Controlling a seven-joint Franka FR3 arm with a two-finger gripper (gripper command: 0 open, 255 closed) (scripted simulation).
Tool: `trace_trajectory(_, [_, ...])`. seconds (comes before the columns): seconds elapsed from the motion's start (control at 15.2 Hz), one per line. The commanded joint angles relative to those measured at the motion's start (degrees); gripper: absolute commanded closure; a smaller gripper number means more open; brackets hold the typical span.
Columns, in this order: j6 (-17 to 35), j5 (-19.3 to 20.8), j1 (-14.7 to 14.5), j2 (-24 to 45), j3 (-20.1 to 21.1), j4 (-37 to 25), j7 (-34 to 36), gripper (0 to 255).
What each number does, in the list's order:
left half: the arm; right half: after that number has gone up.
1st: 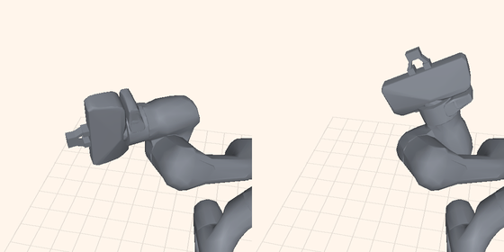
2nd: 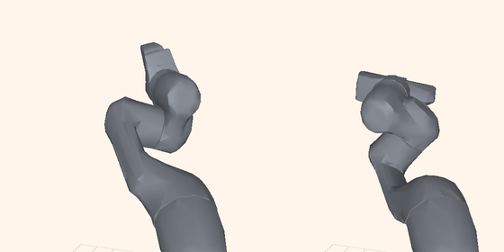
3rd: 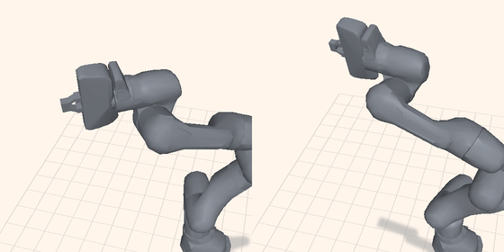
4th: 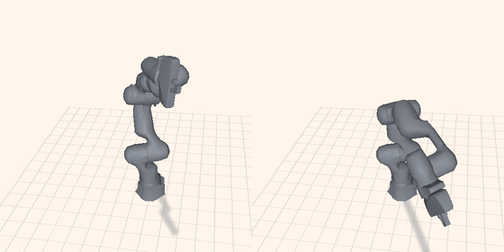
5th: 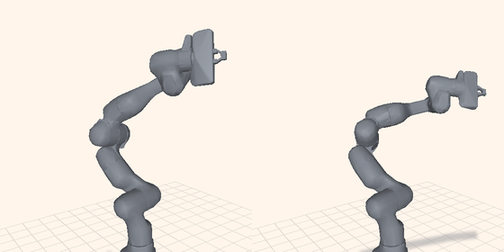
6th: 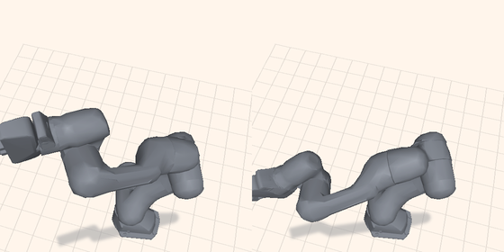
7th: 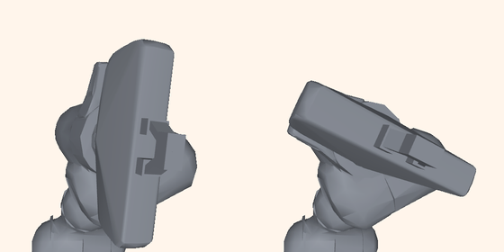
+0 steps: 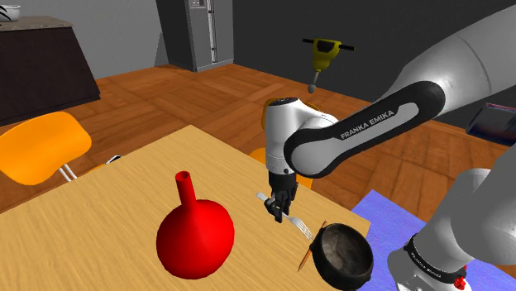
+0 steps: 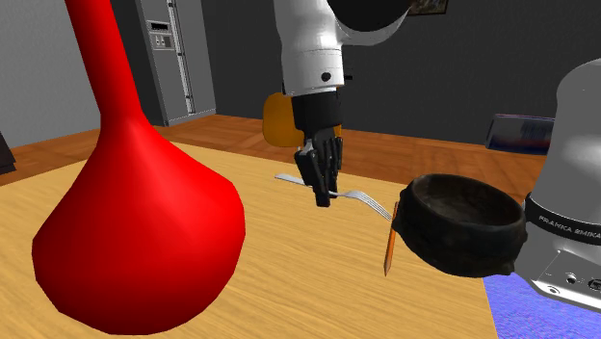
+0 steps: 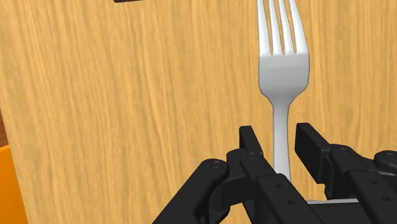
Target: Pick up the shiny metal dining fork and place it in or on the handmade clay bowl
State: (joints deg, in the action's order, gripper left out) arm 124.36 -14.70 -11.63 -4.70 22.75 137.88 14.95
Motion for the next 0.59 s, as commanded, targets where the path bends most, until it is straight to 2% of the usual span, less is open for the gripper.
trace_trajectory(0.0, [-1.6, -0.1, 0.1, -1.0, -0.1, -0.7, 0.0, 255])
trace_trajectory(0.53, [-8.3, -0.5, 0.2, -4.8, -0.7, -3.6, 0.2, 255])
